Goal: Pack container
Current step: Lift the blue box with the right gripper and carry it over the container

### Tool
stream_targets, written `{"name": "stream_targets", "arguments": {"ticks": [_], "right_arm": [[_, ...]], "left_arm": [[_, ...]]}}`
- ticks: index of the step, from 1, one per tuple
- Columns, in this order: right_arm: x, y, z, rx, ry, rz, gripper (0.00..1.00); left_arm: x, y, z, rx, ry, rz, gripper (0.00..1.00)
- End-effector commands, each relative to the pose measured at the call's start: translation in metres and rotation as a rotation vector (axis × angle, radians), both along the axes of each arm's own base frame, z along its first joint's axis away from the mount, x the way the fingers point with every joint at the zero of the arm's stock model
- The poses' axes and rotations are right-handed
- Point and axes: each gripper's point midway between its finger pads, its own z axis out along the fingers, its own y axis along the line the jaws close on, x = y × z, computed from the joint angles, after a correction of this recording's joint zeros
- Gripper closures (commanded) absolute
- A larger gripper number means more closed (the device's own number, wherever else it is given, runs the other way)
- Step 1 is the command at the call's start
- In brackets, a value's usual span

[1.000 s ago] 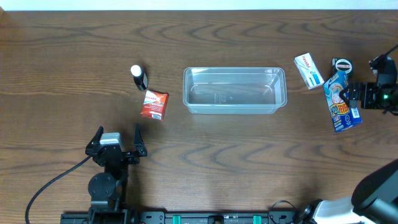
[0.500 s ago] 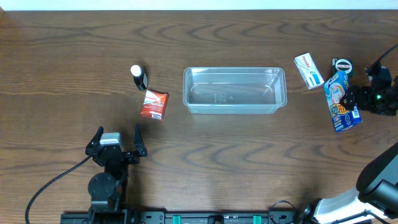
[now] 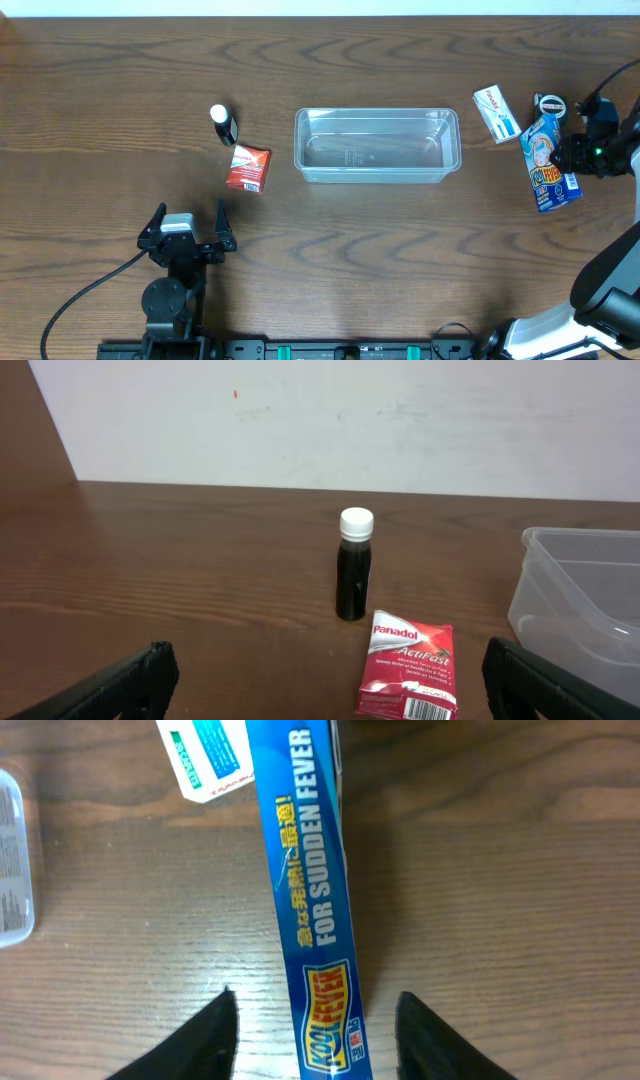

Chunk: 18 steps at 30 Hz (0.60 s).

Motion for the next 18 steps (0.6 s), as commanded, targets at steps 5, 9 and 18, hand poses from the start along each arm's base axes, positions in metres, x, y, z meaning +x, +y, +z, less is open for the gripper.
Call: {"name": "stream_targets", "arguments": {"ticks": [5,9,18], "right_arm": [[0.004,0.011,-0.006,-0.001,-0.031,0.110,0.38],[0.004,0.021,-0.018,0.021,-0.062,0.187,0.30],[0.005,0.018,-0.027,0.000,-0.073,0.184,0.39]], "left_arm": [[-0.001,0.002,-0.018,0.008,0.050,0.008,0.02],[-0.001,0.002,-0.018,0.008,0.050,0.008,0.02],[-0.001,0.002,-0.018,0.008,0.050,0.008,0.02]]}}
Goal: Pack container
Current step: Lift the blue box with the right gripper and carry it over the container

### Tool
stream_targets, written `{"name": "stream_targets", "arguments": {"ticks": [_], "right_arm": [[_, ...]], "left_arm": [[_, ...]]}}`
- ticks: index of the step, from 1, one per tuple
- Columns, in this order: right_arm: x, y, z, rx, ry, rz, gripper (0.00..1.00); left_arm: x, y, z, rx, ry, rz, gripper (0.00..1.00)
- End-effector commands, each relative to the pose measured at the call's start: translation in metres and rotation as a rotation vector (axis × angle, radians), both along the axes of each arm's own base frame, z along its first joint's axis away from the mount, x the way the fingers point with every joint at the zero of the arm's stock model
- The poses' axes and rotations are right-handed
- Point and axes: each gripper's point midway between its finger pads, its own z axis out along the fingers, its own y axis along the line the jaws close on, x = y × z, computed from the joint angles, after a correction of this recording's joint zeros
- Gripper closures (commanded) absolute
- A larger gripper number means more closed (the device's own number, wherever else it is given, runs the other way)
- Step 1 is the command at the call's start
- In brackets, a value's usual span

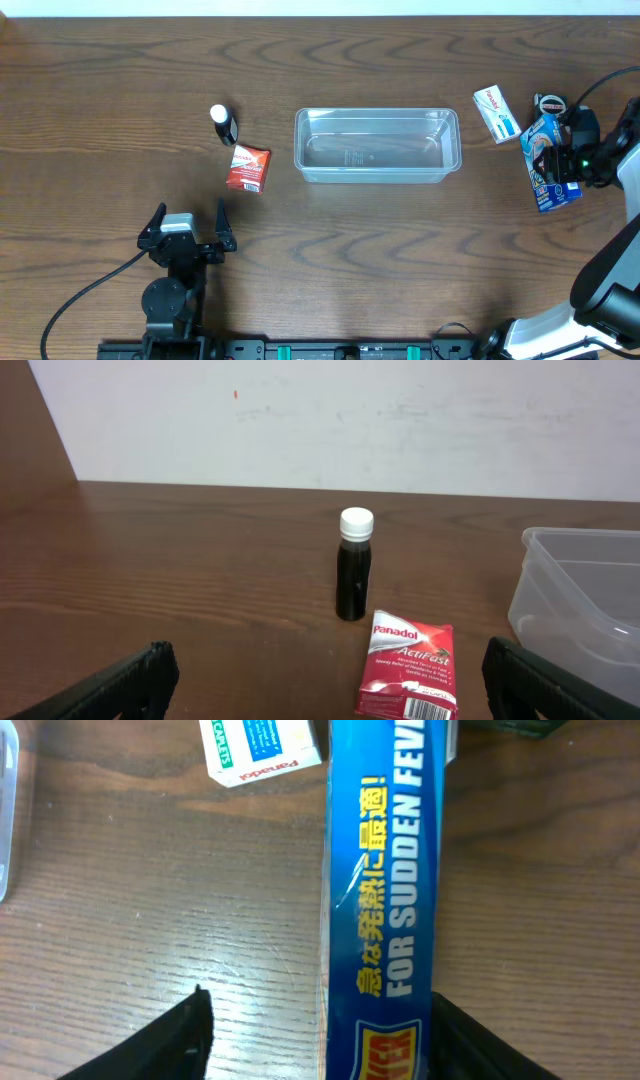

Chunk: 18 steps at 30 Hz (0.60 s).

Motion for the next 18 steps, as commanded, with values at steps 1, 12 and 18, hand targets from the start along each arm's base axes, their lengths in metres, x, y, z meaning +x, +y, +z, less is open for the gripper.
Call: {"name": "stream_targets", "arguments": {"ticks": [1,12,18], "right_arm": [[0.0036,0.0051,0.0011,0.002,-0.018,0.033,0.39],[0.0064,0.0003,0.0017,-0.021,-0.026,0.024,0.56],[0.0055,-0.0007,0.0012,-0.027,-0.021,0.022,0.69]], "left_arm": [[-0.0006,0.0020,-0.0181,0.008,0.050,0.008,0.02],[-0.0006,0.0020,-0.0181,0.008,0.050,0.008,0.02],[-0.0006,0.0020,-0.0181,0.008,0.050,0.008,0.02]]}}
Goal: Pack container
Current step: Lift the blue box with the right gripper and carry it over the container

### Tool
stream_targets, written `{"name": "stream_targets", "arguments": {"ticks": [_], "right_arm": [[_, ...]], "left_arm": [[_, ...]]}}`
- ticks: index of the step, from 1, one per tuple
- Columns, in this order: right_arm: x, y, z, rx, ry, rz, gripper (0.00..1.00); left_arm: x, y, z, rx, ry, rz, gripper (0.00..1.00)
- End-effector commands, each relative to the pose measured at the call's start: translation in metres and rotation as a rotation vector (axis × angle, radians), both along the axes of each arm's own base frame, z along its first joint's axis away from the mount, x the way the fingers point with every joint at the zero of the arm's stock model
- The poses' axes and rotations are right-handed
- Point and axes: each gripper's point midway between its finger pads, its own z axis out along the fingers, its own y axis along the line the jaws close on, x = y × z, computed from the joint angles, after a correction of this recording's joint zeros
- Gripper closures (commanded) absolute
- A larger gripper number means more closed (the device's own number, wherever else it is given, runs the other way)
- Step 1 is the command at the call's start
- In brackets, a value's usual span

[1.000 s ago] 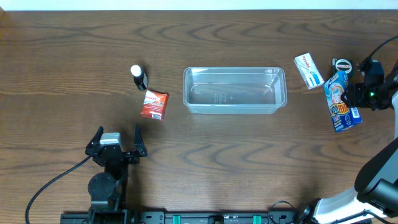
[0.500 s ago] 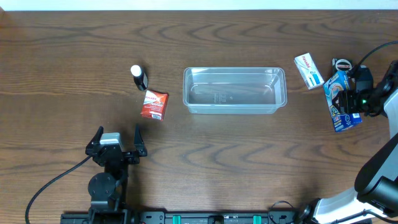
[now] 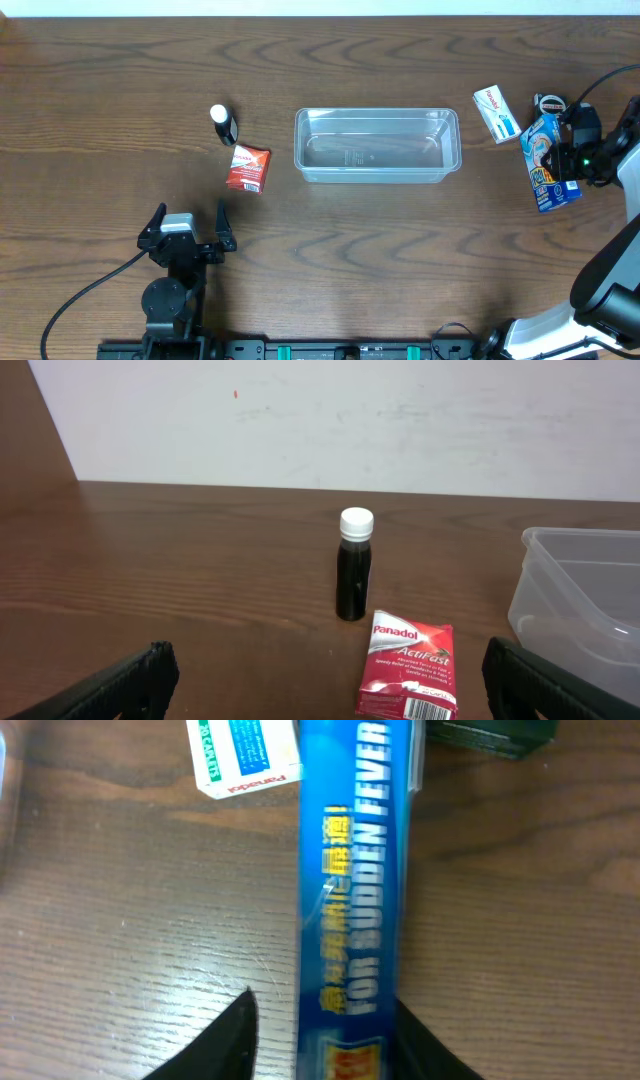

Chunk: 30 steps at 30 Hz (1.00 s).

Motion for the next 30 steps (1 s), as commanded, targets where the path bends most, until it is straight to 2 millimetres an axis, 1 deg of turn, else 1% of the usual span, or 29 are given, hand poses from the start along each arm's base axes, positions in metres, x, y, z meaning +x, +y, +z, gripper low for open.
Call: {"name": "stream_targets", "arguments": {"ticks": [1,3,5,7,9,11,12,15,18,20,21,23,24,25,26,28,30], "right_arm": [[0.001,0.004,0.000,0.000,-0.001,0.009,0.74],[0.001,0.004,0.000,0.000,0.000,0.009,0.80],[0.000,0.004,0.000,0.002,0.003,0.009,0.84],[0.001,0.004,0.001,0.004,0.000,0.002,0.84],[0.003,0.003,0.006,0.006,-0.003,-0.009,0.85],[0.005,0.004,0.015,0.009,-0.009,-0.011,0.88],[0.007,0.004,0.022,0.008,-0.012,-0.008,0.90],[0.015,0.009,0.049,-0.003,-0.031,0.012,0.90],[0.027,0.022,0.087,-0.021,-0.067,0.057,0.88],[0.036,0.035,0.112,-0.034,-0.100,0.094,0.88],[0.042,0.044,0.126,-0.041,-0.119,0.120,0.87],[0.051,0.065,0.148,-0.058,-0.157,0.185,0.87],[0.056,0.082,0.160,-0.074,-0.179,0.246,0.87],[0.058,0.097,0.168,-0.094,-0.194,0.307,0.87],[0.060,0.109,0.173,-0.118,-0.202,0.359,0.87],[0.063,0.141,0.182,-0.175,-0.218,0.474,0.86],[0.064,0.180,0.186,-0.204,-0.242,0.600,0.85]], "left_arm": [[-0.001,0.002,-0.018,0.008,0.050,0.008,0.02],[-0.001,0.002,-0.018,0.008,0.050,0.008,0.02],[-0.001,0.002,-0.018,0.008,0.050,0.008,0.02],[-0.001,0.002,-0.018,0.008,0.050,0.008,0.02],[-0.001,0.002,-0.018,0.008,0.050,0.008,0.02],[-0.001,0.002,-0.018,0.008,0.050,0.008,0.02],[-0.001,0.002,-0.018,0.008,0.050,0.008,0.02],[-0.001,0.002,-0.018,0.008,0.050,0.008,0.02],[-0.001,0.002,-0.018,0.008,0.050,0.008,0.02],[-0.001,0.002,-0.018,0.008,0.050,0.008,0.02],[-0.001,0.002,-0.018,0.008,0.050,0.008,0.02],[-0.001,0.002,-0.018,0.008,0.050,0.008,0.02],[-0.001,0.002,-0.018,0.008,0.050,0.008,0.02],[-0.001,0.002,-0.018,0.008,0.050,0.008,0.02],[-0.001,0.002,-0.018,0.008,0.050,0.008,0.02],[-0.001,0.002,-0.018,0.008,0.050,0.008,0.02],[-0.001,0.002,-0.018,0.008,0.050,0.008,0.02]]}}
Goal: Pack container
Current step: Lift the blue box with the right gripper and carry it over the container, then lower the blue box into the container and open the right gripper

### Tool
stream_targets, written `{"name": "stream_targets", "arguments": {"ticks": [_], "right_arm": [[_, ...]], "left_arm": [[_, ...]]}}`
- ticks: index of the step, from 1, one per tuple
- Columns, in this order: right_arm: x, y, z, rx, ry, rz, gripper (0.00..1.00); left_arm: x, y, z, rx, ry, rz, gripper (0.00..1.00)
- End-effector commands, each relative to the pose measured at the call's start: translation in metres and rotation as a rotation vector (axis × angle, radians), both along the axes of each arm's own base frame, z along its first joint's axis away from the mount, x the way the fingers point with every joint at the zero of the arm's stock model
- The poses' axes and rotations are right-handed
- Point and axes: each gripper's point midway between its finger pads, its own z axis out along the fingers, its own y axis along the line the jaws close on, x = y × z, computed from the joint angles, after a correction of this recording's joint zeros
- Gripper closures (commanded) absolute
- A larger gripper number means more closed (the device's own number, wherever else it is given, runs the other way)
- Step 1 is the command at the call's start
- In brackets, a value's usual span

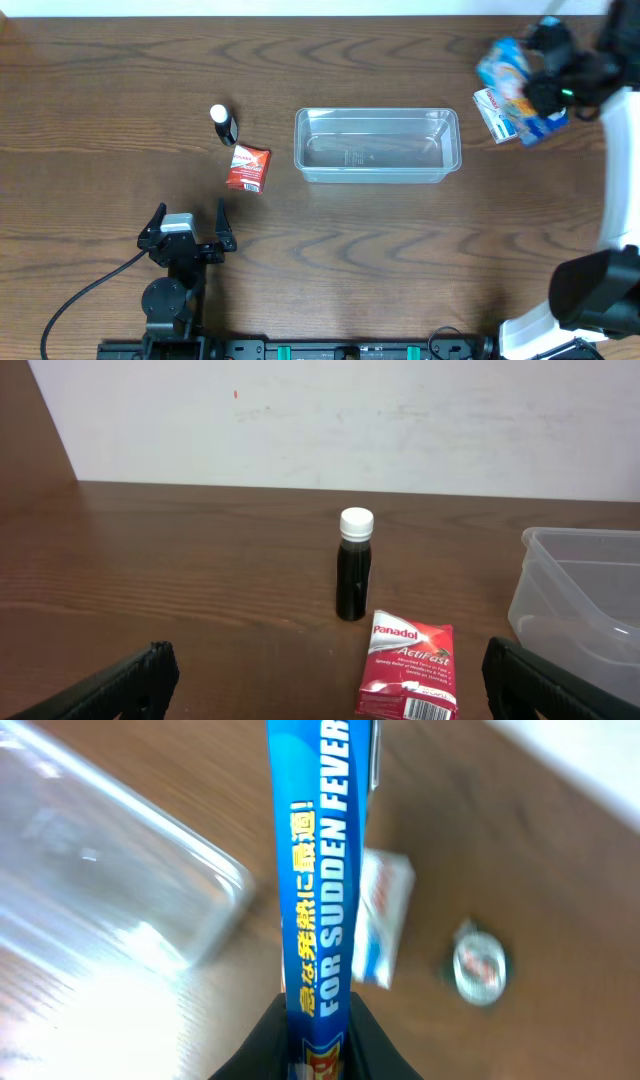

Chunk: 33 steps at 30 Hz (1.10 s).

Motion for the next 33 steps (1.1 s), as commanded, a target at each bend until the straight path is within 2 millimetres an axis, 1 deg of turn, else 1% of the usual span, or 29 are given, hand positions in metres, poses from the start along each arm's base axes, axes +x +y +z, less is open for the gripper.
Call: {"name": "stream_targets", "arguments": {"ticks": [1,3,4,6,9,13,16,21,25,30,33], "right_arm": [[-0.003,0.060,0.020,-0.086,-0.074,0.239,0.85],[-0.009,0.101,0.020,-0.112,-0.097,0.388,0.85],[-0.012,0.118,0.020,-0.121,-0.106,0.446,0.85],[-0.019,0.143,0.019,-0.151,-0.120,0.542,0.85],[-0.028,0.165,0.015,-0.199,-0.127,0.634,0.86],[-0.035,0.184,0.005,-0.202,-0.115,0.718,0.87],[-0.038,0.183,-0.008,-0.223,-0.081,0.754,0.89],[-0.036,0.173,-0.028,-0.218,-0.011,0.738,0.89],[-0.036,0.173,-0.049,-0.216,0.054,0.744,0.88],[-0.041,0.171,-0.072,-0.213,0.140,0.752,0.89],[-0.046,0.165,-0.083,-0.220,0.200,0.746,0.88]], "left_arm": [[-0.001,0.002,-0.018,0.008,0.049,0.008,0.02],[-0.001,0.002,-0.018,0.008,0.049,0.008,0.02],[-0.001,0.002,-0.018,0.008,0.049,0.008,0.02],[-0.001,0.002,-0.018,0.008,0.049,0.008,0.02],[-0.001,0.002,-0.018,0.008,0.049,0.008,0.02],[-0.001,0.002,-0.018,0.008,0.049,0.008,0.02],[-0.001,0.002,-0.018,0.008,0.049,0.008,0.02],[-0.001,0.002,-0.018,0.008,0.049,0.008,0.02],[-0.001,0.002,-0.018,0.008,0.049,0.008,0.02],[-0.001,0.002,-0.018,0.008,0.049,0.008,0.02],[-0.001,0.002,-0.018,0.008,0.049,0.008,0.02]]}}
